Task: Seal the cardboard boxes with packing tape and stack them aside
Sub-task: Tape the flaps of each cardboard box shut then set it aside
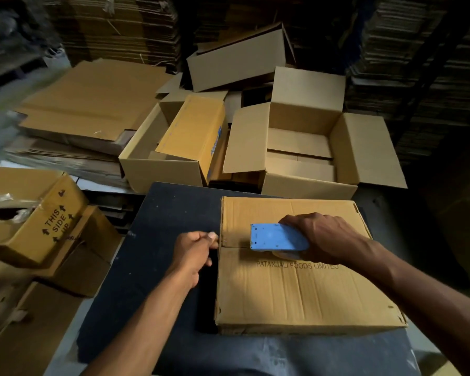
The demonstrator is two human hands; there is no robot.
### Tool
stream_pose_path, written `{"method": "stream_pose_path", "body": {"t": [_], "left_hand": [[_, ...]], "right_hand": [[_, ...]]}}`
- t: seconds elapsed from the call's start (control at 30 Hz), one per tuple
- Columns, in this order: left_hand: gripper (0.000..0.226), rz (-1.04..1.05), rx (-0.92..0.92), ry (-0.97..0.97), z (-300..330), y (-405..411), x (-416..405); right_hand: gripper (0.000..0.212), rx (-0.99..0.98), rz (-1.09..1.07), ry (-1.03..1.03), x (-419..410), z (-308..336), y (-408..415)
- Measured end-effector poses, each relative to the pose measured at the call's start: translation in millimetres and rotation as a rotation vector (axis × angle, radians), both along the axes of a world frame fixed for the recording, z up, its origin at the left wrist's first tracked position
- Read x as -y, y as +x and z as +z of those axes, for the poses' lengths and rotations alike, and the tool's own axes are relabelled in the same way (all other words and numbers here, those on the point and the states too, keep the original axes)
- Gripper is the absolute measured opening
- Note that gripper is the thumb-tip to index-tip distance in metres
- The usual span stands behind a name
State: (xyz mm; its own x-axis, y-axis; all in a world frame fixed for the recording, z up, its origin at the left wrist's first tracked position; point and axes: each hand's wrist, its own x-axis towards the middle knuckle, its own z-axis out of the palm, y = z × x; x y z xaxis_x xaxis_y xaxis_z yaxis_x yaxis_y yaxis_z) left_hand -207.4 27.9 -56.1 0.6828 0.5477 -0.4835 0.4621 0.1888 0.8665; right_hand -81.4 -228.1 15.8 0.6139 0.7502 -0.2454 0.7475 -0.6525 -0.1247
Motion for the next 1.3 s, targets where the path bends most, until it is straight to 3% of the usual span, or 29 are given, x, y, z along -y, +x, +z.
{"method": "stream_pose_path", "body": {"t": [0.2, 0.53, 0.63, 0.7, 0.77, 0.97, 1.03, 1.1, 1.13, 1.2, 1.3], "left_hand": [[0.011, 0.092, -0.05, -0.066, -24, -8, -5], [0.019, 0.059, -0.058, -0.18, -64, -18, -5], [0.023, -0.014, -0.066, 0.003, -74, -13, 5], [0.024, -0.079, -0.137, 0.23, -80, -8, 8], [0.035, -0.137, -0.228, 0.306, -86, -8, 12], [0.041, -0.253, -0.402, -0.005, -125, -47, 21], [0.021, -0.183, -0.293, 0.157, -123, -51, 18], [0.014, 0.023, -0.018, 0.199, -103, -48, 15], [0.024, 0.076, 0.132, 0.14, -89, -46, 14], [0.061, -0.013, 0.359, -0.05, -67, -37, 17], [0.096, -0.334, 0.387, -0.098, -69, -31, 29]], "right_hand": [[0.062, 0.096, 0.089, -0.114, -42, 2, -1], [0.068, 0.155, 0.143, -0.31, -80, -7, -2], [0.073, 0.172, 0.165, -0.352, -86, -6, -4], [0.074, 0.189, 0.181, -0.371, -91, -7, -7], [0.073, 0.212, 0.179, -0.384, -92, -9, -7], [0.065, 0.338, 0.201, -0.373, -94, -11, -14], [0.064, 0.322, 0.196, -0.357, -93, -13, -15], [0.066, 0.269, 0.174, -0.341, -93, -15, -15], [0.068, 0.25, 0.168, -0.337, -92, -14, -15], [0.071, 0.227, 0.169, -0.338, -90, -14, -15], [0.077, 0.211, 0.178, -0.349, -90, -15, -13]]}}
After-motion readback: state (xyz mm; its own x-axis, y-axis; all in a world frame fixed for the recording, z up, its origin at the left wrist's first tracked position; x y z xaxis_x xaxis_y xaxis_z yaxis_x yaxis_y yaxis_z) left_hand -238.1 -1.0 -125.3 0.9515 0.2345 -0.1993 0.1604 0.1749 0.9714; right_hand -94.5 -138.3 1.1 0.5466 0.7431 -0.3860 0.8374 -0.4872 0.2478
